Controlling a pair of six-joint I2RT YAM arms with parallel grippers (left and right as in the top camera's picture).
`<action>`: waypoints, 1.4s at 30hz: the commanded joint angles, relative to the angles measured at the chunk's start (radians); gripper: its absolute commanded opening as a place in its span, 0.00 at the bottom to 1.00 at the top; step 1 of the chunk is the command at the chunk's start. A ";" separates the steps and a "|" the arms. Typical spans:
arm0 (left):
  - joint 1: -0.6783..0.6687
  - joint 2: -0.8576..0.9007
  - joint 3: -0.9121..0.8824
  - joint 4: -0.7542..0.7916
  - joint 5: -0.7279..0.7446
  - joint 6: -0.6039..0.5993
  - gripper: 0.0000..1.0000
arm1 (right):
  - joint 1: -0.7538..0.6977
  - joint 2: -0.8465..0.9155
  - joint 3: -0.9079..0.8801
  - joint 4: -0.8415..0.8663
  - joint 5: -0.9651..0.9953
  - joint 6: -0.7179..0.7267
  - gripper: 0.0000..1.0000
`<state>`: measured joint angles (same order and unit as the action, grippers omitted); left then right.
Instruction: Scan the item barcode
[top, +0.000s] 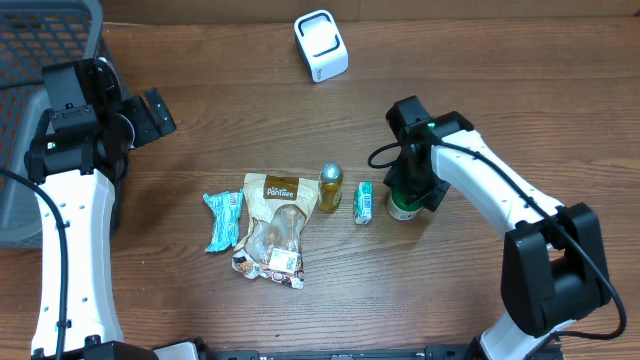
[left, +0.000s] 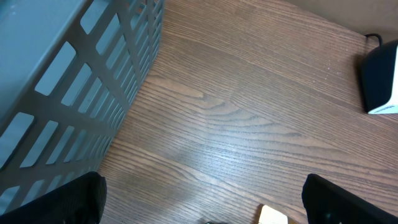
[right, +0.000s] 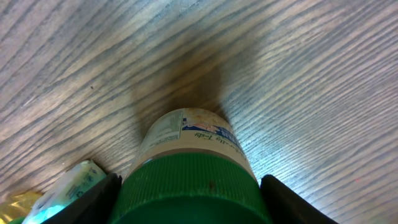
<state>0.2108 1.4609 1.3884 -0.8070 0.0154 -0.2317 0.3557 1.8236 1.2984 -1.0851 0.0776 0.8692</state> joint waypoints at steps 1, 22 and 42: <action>-0.002 -0.006 0.023 0.000 0.001 0.019 1.00 | -0.043 0.006 -0.009 0.054 -0.022 -0.109 0.53; -0.002 -0.006 0.023 0.000 0.001 0.019 1.00 | -0.105 0.006 -0.009 0.045 -0.137 -0.205 1.00; -0.002 -0.006 0.023 0.000 0.001 0.019 1.00 | -0.088 0.006 -0.064 0.146 -0.195 -0.111 0.92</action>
<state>0.2108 1.4609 1.3884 -0.8074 0.0154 -0.2317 0.2638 1.8244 1.2396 -0.9447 -0.1307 0.7517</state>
